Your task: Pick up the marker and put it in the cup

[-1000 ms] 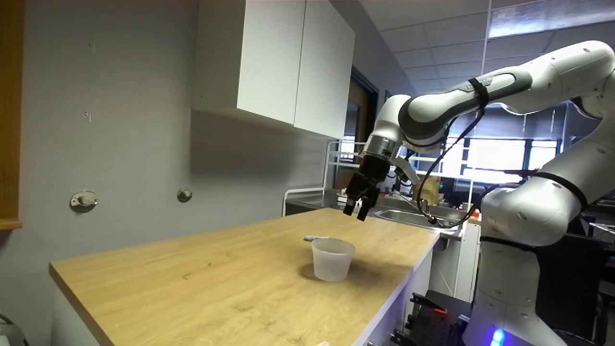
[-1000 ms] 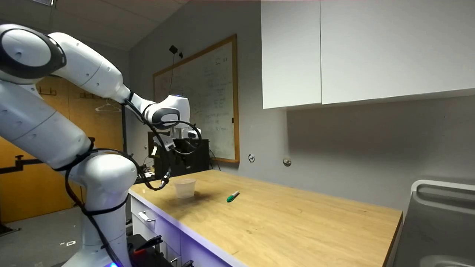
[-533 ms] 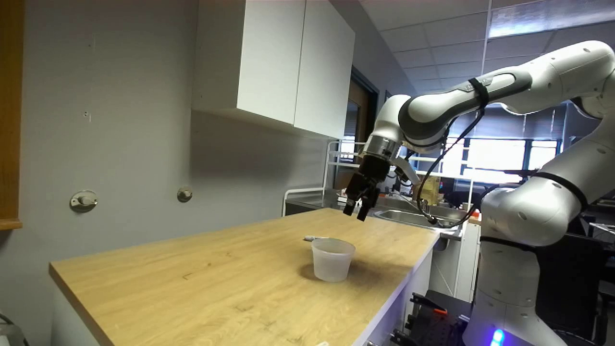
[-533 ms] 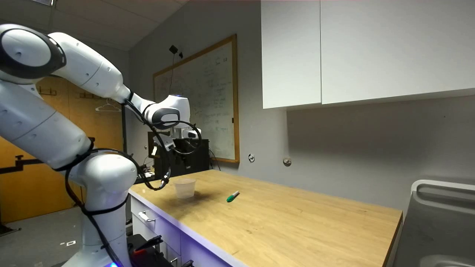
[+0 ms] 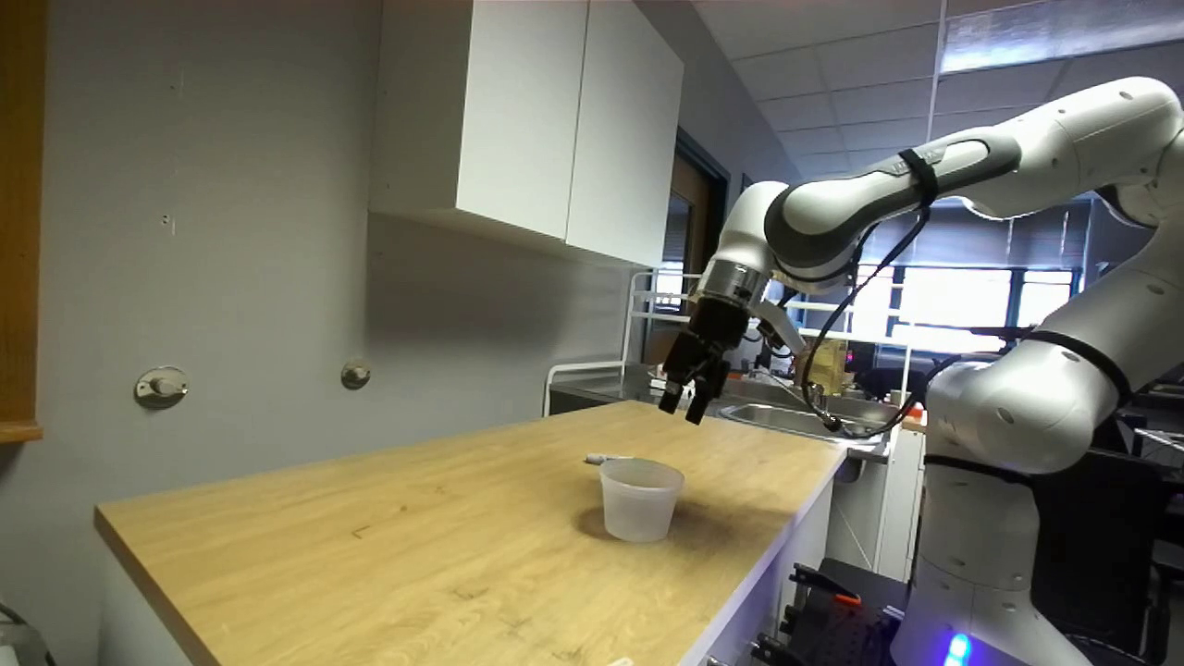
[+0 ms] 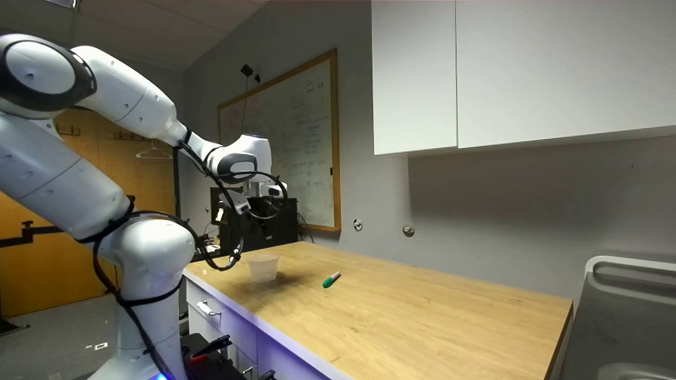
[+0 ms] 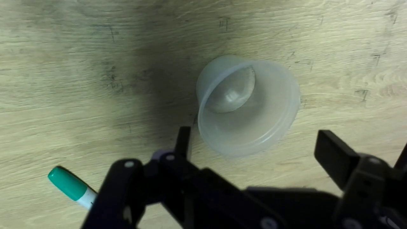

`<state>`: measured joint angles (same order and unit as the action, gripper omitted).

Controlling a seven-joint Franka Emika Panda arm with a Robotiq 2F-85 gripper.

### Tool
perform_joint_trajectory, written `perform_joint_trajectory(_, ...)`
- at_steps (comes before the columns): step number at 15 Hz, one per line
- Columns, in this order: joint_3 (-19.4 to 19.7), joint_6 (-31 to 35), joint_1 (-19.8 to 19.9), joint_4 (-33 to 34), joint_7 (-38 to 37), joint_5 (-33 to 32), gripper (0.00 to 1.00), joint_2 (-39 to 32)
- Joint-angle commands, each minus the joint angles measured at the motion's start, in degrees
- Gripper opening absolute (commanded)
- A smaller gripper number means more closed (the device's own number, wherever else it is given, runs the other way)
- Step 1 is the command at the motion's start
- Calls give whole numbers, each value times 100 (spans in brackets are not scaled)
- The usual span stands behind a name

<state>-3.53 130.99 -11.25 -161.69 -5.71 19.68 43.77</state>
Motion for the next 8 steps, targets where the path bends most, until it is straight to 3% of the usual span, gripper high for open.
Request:
perform_joint_trajectory(1,-5,47,110,117,-47,7,100,-294)
perform_joint_trajectory(8,44,333,422,394,-68,-81,100,-902)
